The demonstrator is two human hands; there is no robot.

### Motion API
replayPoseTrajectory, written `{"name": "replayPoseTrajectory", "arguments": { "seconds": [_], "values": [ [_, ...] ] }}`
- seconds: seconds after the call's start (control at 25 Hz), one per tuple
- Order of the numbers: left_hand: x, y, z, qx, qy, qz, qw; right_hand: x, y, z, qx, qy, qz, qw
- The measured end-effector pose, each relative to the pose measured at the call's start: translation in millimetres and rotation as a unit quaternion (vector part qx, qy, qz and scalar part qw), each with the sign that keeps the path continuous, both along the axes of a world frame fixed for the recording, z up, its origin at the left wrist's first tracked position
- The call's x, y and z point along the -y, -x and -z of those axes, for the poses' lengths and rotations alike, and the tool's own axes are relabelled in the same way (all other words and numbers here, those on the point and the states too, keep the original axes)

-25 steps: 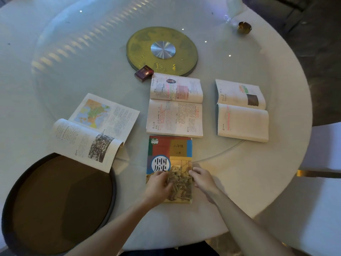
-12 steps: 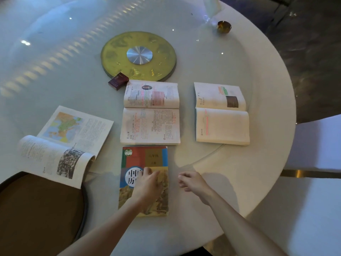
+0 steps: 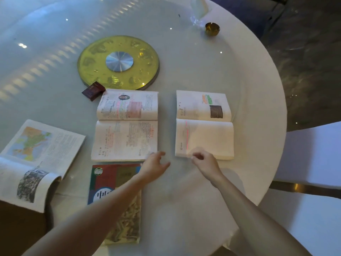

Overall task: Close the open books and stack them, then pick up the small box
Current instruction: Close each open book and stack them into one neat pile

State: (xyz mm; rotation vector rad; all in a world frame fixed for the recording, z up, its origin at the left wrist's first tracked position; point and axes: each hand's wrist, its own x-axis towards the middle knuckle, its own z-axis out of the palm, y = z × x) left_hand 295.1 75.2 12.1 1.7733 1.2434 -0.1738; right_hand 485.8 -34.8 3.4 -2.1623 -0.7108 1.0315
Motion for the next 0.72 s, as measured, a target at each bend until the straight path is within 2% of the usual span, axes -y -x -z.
{"name": "replayPoseTrajectory", "arguments": {
  "seconds": [0.16, 0.36, 0.52, 0.72],
  "values": [
    [-31, -77, -5, 0.033, 0.006, -0.077, 0.996, -13, -82, -2, 0.045, -0.007, 0.080, 0.996],
    [-57, -128, 0, 0.041, 0.046, -0.195, 0.979, -34, -151, 14, 0.095, 0.028, 0.128, 0.987],
    [-60, -138, 11, 0.058, 0.099, -0.238, 0.964, -28, -172, 30, 0.065, 0.094, 0.177, 0.978],
    [-57, -127, 18, 0.032, 0.124, -0.260, 0.957, -4, -172, 21, 0.041, 0.102, 0.179, 0.978]
  ]
}}
